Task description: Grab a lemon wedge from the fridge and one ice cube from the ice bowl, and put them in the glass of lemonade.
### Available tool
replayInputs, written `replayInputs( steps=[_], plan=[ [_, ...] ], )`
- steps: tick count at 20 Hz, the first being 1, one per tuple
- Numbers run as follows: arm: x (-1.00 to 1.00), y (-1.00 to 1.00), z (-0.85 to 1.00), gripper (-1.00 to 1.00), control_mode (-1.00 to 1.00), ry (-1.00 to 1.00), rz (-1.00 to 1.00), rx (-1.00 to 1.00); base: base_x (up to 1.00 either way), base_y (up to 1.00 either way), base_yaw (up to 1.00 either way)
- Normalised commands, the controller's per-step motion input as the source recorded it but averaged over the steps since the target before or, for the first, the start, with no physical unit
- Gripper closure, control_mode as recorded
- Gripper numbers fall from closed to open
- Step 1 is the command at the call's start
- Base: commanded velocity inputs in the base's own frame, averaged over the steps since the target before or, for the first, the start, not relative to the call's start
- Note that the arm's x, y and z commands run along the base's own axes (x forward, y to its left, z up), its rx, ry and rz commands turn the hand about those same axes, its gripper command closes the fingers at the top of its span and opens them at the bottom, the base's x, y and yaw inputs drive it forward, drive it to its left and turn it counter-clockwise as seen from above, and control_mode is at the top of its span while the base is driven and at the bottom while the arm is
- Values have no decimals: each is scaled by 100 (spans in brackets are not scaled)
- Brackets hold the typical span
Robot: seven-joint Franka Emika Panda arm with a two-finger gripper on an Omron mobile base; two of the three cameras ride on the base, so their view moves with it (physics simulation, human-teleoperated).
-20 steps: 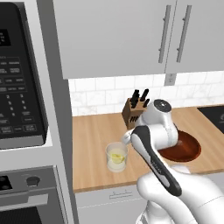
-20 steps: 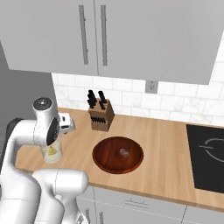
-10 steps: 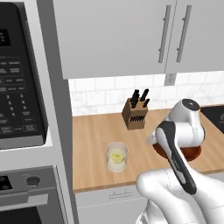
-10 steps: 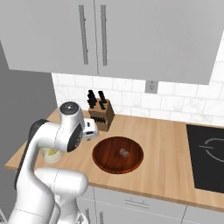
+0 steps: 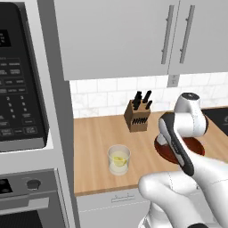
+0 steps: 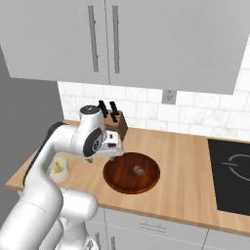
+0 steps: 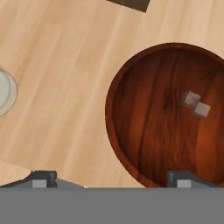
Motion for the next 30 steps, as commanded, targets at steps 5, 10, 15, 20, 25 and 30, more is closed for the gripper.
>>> replayInputs(
  steps=[5,10,15,20,25,30],
  plan=[
    [60,-74,-61,-100,-100,5,-7,7,0,0,0],
    [54,-91,-29,-100,-100,0,-7,9,0,0,0],
    [59,-55,-12,-100,-100,8,-8,3,0,0,0],
    [31,-2,-16,-100,-100,8,0,0,0,0,0],
    [12,0,-51,-100,-100,8,0,0,0,0,0],
    [-4,2,-25,-100,-100,8,0,0,0,0,0]
  ],
)
